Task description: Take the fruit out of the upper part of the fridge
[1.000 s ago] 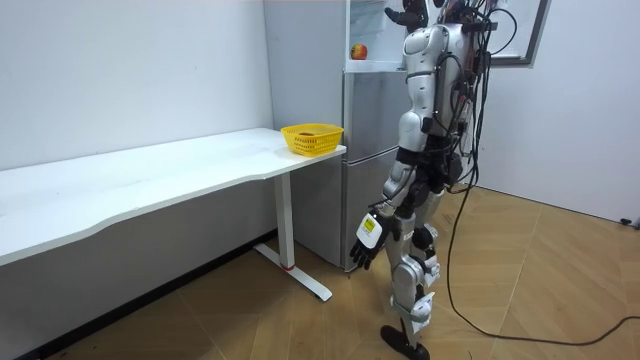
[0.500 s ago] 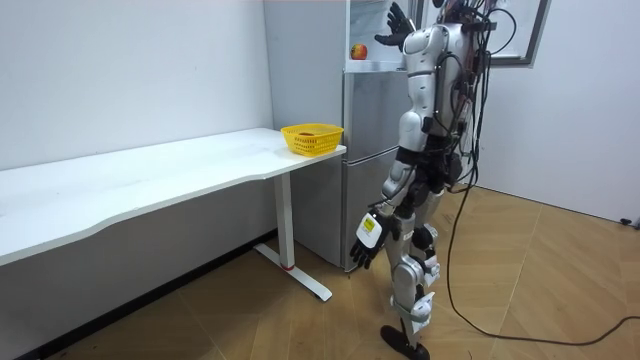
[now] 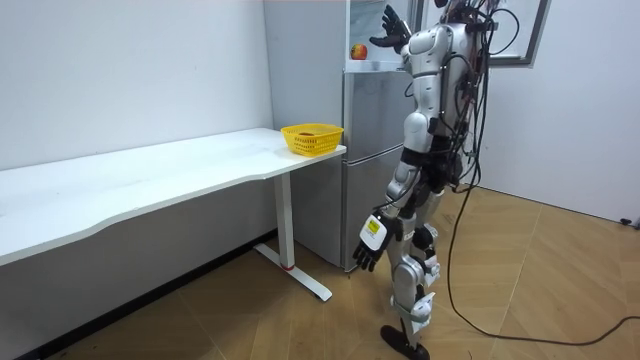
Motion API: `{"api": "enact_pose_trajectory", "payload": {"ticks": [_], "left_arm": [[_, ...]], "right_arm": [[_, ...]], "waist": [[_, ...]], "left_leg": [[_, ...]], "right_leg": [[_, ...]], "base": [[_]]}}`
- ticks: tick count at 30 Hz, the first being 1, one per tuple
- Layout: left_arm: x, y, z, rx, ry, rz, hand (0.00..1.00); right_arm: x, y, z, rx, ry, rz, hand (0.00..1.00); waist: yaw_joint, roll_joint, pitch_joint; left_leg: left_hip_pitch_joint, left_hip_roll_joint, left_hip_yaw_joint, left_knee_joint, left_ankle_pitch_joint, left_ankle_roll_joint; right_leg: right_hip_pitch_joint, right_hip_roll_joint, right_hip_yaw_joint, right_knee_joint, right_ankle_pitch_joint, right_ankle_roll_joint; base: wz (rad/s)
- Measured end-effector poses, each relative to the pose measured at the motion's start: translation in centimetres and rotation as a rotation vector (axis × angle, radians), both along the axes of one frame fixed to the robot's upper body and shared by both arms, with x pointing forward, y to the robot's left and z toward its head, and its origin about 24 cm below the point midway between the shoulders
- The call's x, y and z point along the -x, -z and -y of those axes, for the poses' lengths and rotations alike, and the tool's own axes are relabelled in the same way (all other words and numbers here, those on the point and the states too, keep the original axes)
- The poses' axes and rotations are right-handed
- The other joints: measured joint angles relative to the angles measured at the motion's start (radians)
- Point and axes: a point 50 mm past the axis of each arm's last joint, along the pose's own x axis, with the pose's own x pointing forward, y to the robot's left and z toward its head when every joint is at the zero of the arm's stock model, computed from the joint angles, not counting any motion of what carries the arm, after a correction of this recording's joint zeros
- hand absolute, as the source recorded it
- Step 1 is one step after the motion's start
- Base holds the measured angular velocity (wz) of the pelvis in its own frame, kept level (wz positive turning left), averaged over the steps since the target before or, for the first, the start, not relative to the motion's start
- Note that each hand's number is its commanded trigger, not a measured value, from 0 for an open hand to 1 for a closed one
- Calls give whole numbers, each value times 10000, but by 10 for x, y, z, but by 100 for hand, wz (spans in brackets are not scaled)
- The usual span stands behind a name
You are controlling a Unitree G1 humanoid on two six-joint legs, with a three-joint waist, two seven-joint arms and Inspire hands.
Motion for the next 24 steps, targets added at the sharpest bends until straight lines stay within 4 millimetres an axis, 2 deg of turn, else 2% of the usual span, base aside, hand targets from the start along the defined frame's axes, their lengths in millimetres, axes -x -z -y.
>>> {"api": "enact_pose_trajectory", "payload": {"ticks": [4,10,17,24], "left_arm": [[-3,0,0,-15,97,52,0],[-3,-1,-1,-75,244,-24,0],[-5,-1,-3,-103,260,-22,0],[-12,-2,-6,145,300,-87,0]], "right_arm": [[-11,-5,-2,-94,35,41,0],[-17,-13,-9,83,-188,252,0],[-24,-4,-7,205,-249,-357,0],[-42,5,-7,-413,-1097,-1448,0]], "waist": [[83,-26,-8],[117,-88,-41],[116,-136,-65],[122,-182,-23]], "left_leg": [[-79,-1,-26,10,0,1],[-112,4,-154,74,1,2],[-99,-6,-200,82,3,5],[-102,-6,-290,63,-2,-1]], "right_leg": [[-69,-7,-22,-10,-3,-1],[-38,-48,-235,-27,-43,-14],[0,-78,-276,-21,-69,4],[49,-98,-392,-15,-76,4]], "base": [[1],[7],[2],[4]]}}
